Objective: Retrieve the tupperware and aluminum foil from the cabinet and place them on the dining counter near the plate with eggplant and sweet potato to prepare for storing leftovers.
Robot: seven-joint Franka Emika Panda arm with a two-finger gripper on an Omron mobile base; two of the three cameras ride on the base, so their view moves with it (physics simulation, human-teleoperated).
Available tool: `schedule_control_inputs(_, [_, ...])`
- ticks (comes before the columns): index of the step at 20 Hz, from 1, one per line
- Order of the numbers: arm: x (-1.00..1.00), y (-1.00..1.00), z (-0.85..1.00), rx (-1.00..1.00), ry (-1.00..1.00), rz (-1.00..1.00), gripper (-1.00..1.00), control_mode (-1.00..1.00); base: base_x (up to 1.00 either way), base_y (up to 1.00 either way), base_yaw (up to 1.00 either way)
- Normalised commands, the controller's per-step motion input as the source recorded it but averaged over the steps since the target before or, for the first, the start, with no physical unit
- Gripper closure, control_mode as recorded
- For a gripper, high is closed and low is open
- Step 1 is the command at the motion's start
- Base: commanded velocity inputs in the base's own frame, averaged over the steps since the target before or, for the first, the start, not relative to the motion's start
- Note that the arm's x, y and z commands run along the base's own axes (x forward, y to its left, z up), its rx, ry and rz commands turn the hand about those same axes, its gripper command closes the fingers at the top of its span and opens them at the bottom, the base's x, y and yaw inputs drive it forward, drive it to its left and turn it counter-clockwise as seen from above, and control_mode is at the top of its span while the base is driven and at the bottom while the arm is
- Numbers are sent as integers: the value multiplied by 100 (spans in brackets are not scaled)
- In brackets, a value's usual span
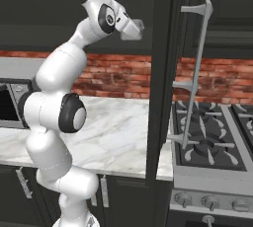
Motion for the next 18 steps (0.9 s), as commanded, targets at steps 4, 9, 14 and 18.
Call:
schedule_control_inputs(4, [-5, 2, 22, -1, 7, 0, -100, -100, 0, 0, 0])
schedule_control_inputs(9, [-24, 13, 3, -2, 1, 0, -100, -100, 0, 0, 0])
schedule_control_inputs(14, [-14, 37, -47, -7, -3, -1, -100, -100, 0, 0, 0])
schedule_control_inputs(18, [5, 6, -76, -3, -4, 0, -100, -100, 0, 0, 0])
